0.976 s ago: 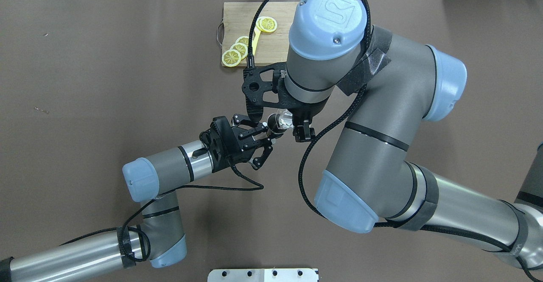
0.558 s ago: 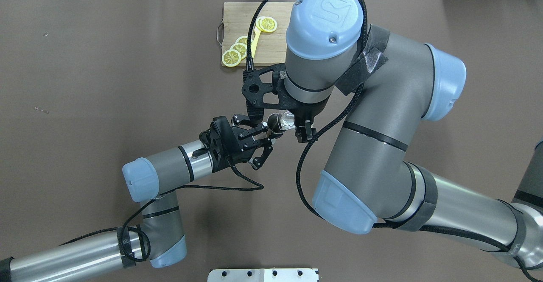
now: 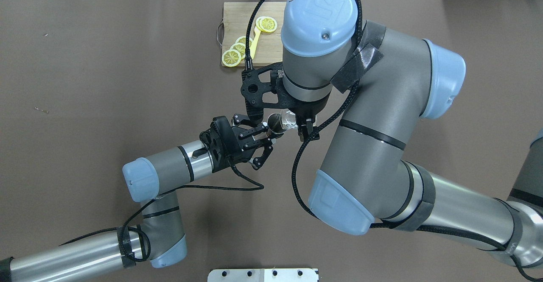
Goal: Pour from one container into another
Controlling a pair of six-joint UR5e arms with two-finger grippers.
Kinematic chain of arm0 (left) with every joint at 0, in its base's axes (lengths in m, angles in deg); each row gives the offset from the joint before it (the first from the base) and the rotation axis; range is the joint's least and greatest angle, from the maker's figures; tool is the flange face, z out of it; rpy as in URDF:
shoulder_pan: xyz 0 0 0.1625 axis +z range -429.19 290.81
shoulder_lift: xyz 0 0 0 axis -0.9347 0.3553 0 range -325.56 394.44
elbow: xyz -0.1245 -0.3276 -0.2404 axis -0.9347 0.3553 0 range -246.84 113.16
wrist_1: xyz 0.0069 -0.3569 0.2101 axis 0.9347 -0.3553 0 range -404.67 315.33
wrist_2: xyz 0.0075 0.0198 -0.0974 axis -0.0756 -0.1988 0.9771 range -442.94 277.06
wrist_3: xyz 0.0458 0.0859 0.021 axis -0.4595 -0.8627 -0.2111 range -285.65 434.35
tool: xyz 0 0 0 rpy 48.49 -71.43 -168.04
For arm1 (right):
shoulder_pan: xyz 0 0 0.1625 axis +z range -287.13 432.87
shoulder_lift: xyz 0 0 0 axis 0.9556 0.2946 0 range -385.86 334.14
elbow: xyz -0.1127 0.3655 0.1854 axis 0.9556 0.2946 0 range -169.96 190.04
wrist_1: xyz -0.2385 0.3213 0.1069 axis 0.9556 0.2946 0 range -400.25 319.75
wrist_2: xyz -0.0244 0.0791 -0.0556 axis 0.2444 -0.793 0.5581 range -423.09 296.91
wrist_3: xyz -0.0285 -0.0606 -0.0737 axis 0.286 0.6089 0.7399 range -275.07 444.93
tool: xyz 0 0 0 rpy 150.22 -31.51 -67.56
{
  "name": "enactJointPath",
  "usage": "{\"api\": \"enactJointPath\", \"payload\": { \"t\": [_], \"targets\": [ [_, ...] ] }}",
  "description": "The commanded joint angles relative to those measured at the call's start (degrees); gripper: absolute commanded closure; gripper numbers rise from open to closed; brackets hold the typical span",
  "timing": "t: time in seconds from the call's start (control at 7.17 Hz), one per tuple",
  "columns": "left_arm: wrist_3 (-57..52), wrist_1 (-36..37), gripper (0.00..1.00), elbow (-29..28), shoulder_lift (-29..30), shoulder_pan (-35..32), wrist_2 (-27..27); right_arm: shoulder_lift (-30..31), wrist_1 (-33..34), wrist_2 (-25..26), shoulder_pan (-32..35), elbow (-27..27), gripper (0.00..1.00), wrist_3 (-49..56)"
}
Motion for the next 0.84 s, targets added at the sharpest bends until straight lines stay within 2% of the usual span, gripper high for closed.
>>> {"api": "enactJointPath", "payload": {
  "t": [0.0,0.7],
  "targets": [
    [0.1,0.0,1.0,0.0,-0.1,0.0,0.0,-0.6,1.5,0.8,0.0,0.0,1.0,1.3],
    [0.0,0.0,1.0,0.0,0.0,0.0,0.0,-1.4,3.4,2.3,0.0,0.2,1.0,3.2]
  ]
}}
